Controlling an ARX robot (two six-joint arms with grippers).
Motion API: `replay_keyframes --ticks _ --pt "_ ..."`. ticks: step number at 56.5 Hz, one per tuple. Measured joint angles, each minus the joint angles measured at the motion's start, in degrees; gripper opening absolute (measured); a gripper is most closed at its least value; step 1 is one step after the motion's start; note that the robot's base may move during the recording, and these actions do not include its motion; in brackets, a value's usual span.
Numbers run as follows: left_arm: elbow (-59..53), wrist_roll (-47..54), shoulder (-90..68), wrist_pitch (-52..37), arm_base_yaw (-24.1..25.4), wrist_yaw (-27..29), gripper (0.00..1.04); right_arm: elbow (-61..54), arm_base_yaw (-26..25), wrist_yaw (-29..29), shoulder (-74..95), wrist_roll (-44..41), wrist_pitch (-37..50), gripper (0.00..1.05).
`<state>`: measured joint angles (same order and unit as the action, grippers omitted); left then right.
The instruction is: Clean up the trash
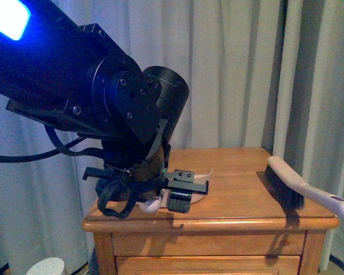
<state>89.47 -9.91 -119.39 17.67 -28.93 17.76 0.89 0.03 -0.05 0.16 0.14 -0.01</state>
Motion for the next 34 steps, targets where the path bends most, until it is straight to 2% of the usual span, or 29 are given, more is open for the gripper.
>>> replay_keyframes --ticks 10,14,26,34 --pt "-0.04 0.70 0.02 -0.46 0.07 -0.87 0.38 0.00 0.00 0.00 0.00 0.00 0.00 0.97" --pt "-0.24 1.03 0.13 -0.83 0.07 -0.83 0.30 0.00 0.00 0.00 0.00 0.02 0.00 0.97" --pt "-2.32 2.29 1.73 -2.99 0.17 -1.29 0.29 0.00 0.00 0.00 0.00 0.00 0.00 0.97" --pt "-7.91 4.22 7.48 -10.86 0.61 -4.00 0.29 0.00 0.00 0.00 0.00 0.00 0.00 0.97"
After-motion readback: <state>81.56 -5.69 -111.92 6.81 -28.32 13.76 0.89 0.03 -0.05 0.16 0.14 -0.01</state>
